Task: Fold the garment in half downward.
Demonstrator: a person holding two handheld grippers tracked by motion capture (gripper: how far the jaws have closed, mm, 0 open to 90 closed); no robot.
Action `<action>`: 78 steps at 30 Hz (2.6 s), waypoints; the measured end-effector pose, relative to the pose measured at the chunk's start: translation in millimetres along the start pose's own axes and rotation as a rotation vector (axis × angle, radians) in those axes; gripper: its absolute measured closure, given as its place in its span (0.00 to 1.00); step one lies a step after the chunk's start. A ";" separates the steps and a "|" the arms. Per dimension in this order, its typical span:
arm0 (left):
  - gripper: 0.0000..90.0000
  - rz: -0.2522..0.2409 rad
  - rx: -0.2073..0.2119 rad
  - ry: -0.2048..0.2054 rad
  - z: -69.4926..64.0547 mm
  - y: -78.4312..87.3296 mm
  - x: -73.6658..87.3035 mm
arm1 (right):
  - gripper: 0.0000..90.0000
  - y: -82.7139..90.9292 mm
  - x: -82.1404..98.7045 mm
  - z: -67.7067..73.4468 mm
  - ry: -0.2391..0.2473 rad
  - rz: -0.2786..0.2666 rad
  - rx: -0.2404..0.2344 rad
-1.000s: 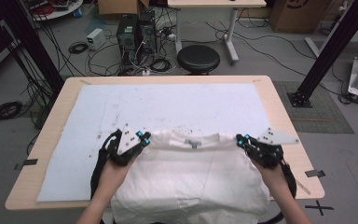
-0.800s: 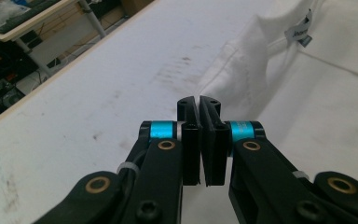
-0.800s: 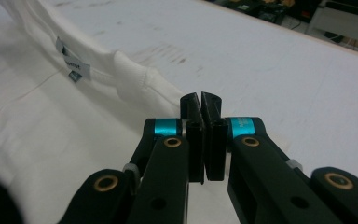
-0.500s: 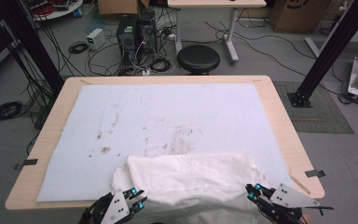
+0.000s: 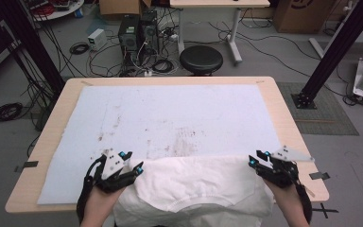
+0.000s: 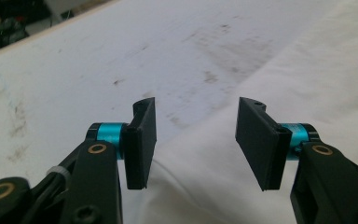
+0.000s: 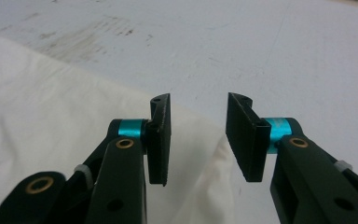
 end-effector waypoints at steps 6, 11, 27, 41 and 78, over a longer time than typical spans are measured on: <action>0.48 0.103 -0.013 0.127 22.3 -19.7 17.6 | 0.54 -39.2 7.3 -14.9 -0.124 0.124 -0.046; 0.44 0.176 0.007 0.242 30.5 -27.6 35.4 | 0.58 -46.7 23.7 -13.7 -0.147 0.190 -0.070; 0.90 0.130 0.080 0.235 42.6 -32.2 -1.4 | 0.91 -40.4 -8.2 -17.2 0.023 0.081 -0.041; 0.90 0.082 -0.039 0.162 111.3 -102.0 -88.3 | 0.91 -116.2 -106.8 -83.6 0.003 0.067 0.058; 0.96 0.185 -0.045 0.326 48.5 -94.7 -15.1 | 0.99 -106.9 -26.3 -43.0 -0.146 0.136 -0.003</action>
Point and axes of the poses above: each handheld gripper's, and its own axes: y roughly backward along the jaws, x roughly out of its underside, z roughly to its left, the point moved 5 cm from there along -y, roughly forward along the jaws, and after that the axes turned 8 degrees about y, right-handed, at the moved point
